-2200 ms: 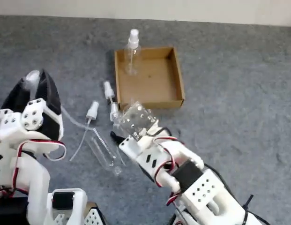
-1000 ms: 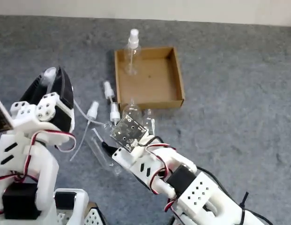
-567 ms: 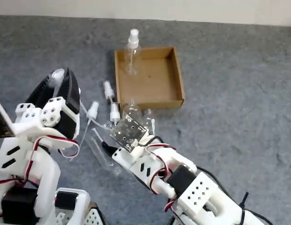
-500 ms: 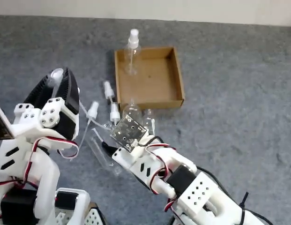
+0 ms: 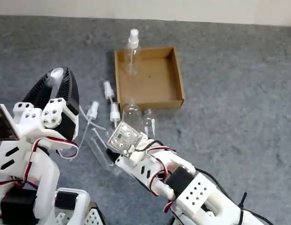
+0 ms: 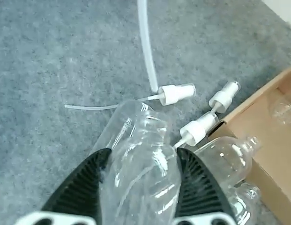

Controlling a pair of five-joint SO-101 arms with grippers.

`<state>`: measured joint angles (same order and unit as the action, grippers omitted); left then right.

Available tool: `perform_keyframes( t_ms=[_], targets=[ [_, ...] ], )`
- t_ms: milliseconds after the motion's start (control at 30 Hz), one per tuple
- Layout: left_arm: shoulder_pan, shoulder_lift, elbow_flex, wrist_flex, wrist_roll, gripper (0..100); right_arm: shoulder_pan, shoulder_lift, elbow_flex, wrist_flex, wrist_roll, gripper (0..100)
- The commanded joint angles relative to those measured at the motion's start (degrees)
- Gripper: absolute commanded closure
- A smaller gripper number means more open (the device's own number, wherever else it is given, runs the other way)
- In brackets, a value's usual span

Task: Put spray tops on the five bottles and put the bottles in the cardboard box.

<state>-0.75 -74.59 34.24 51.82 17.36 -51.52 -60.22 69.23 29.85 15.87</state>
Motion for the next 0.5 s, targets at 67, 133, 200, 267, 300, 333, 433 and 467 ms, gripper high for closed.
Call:
perform_keyframes(
  t_ms=[67,133,200,267,300,333,433,467],
  targets=[
    [0.8,0.4,-0.4,0.1,-0.4,100,-0.9,-2.2,-0.5,-1.7,3.1,99.5],
    [0.8,0.4,0.7,0.1,-0.4,100,-0.9,-4.6,-0.4,-1.6,3.5,99.5],
    [1.1,0.4,1.4,0.3,-0.4,100,-0.7,-7.8,0.0,-1.4,3.5,99.5],
    [1.1,0.3,2.3,0.3,-0.3,100,-0.7,-10.6,1.7,-1.4,3.6,99.5],
    [1.2,0.3,2.8,0.2,-0.3,100,-0.7,-11.7,2.5,-1.4,3.6,99.5],
    [1.2,0.3,2.9,0.3,-0.3,100,-0.7,-12.7,3.4,-1.4,3.6,99.5],
    [2.4,0.3,3.0,0.4,-0.2,100,-0.7,-13.4,4.2,-1.5,3.6,99.5],
    [3.7,0.3,2.9,0.4,-0.2,100,-0.7,-13.4,4.3,-1.5,3.6,99.5]
  ],
)
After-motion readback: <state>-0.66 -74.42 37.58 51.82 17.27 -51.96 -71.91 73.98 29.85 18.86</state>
